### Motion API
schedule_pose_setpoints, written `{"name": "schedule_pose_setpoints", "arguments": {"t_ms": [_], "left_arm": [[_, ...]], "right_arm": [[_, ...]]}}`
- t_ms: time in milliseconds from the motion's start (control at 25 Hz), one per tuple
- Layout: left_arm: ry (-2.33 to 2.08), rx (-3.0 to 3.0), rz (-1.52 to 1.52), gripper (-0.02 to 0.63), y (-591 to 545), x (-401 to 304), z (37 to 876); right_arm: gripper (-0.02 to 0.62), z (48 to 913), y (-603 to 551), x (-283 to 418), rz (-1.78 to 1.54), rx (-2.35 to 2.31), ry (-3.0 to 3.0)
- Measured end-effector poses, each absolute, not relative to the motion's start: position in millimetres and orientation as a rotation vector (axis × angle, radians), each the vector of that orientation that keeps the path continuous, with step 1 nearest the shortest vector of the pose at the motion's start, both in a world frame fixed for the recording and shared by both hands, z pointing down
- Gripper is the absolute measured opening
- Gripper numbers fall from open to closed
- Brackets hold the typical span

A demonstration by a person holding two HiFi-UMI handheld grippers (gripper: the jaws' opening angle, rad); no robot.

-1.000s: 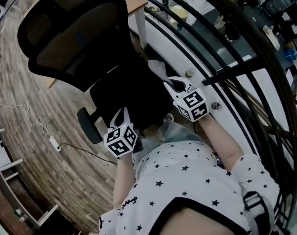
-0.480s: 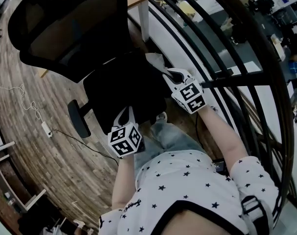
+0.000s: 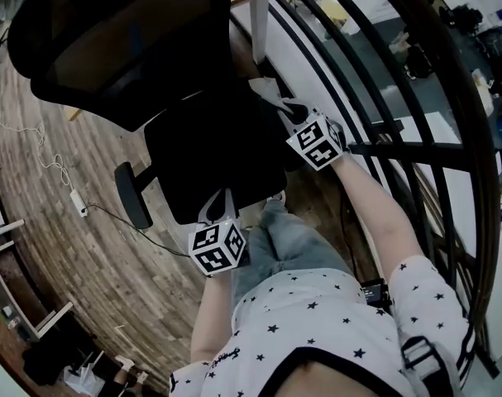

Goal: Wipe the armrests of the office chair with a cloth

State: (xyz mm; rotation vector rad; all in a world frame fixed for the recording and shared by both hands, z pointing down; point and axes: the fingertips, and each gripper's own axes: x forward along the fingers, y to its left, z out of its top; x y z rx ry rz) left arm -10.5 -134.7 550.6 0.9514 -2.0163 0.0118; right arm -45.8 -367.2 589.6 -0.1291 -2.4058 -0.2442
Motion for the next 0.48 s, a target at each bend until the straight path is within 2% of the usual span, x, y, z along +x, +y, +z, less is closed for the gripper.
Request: {"name": "schedule_pose_setpoints", "arguments": {"t_ms": [480], "left_arm": [[-1.993,0.862,-0.005,0.006,-131,-21,570]], "right_arm": [[0.035,661,-386,-88,-0.414,-0.238,-2.224]]}}
